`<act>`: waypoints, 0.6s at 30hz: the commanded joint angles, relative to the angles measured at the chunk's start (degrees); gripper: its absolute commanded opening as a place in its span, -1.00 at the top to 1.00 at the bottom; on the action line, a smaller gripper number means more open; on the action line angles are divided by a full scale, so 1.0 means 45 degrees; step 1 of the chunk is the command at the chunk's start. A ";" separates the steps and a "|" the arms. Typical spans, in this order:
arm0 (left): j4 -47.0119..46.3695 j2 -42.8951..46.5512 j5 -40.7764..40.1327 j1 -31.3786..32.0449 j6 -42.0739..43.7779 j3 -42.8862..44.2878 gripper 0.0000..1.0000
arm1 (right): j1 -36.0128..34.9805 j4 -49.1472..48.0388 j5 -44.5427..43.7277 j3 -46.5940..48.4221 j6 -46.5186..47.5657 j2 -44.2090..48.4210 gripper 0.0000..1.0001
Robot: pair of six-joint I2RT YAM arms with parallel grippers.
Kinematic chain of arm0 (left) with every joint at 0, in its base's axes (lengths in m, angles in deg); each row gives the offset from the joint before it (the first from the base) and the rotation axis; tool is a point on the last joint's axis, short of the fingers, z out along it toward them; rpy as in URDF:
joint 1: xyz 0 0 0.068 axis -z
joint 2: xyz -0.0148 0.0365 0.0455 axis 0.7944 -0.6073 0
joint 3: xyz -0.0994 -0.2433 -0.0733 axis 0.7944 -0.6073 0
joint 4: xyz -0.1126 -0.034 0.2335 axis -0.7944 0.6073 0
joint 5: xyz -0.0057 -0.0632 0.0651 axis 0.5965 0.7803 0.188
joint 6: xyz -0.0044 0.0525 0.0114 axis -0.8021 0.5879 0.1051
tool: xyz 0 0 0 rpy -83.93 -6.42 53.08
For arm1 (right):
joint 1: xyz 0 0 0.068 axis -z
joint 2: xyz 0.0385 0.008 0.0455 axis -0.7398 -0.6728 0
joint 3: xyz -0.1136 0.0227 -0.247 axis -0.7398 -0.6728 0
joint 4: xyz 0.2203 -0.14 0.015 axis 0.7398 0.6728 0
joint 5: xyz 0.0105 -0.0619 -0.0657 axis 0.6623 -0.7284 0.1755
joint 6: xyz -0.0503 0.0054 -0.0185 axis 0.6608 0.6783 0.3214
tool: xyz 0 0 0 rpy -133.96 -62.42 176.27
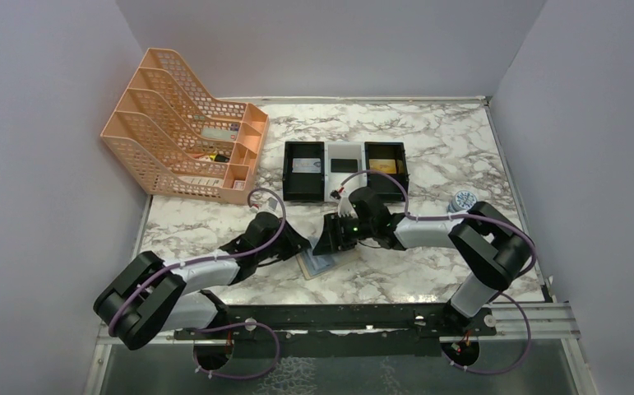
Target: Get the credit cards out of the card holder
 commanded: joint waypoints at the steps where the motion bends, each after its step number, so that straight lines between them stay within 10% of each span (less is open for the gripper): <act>1: -0.0418 -0.0214 0.0287 0.0078 0.0263 0.0469 0.76 | 0.0036 -0.0204 0.0383 -0.0109 -0.0040 0.0689 -0.11; 11: -0.0408 -0.0472 0.0435 0.0083 0.0618 0.0621 0.76 | 0.0071 0.3481 -0.3938 0.0627 0.0860 0.2215 -0.32; 18: -0.0394 -0.1106 0.1450 0.0117 0.1384 0.1309 0.34 | 0.0081 0.3593 -0.4098 0.0026 0.1111 0.3596 -0.31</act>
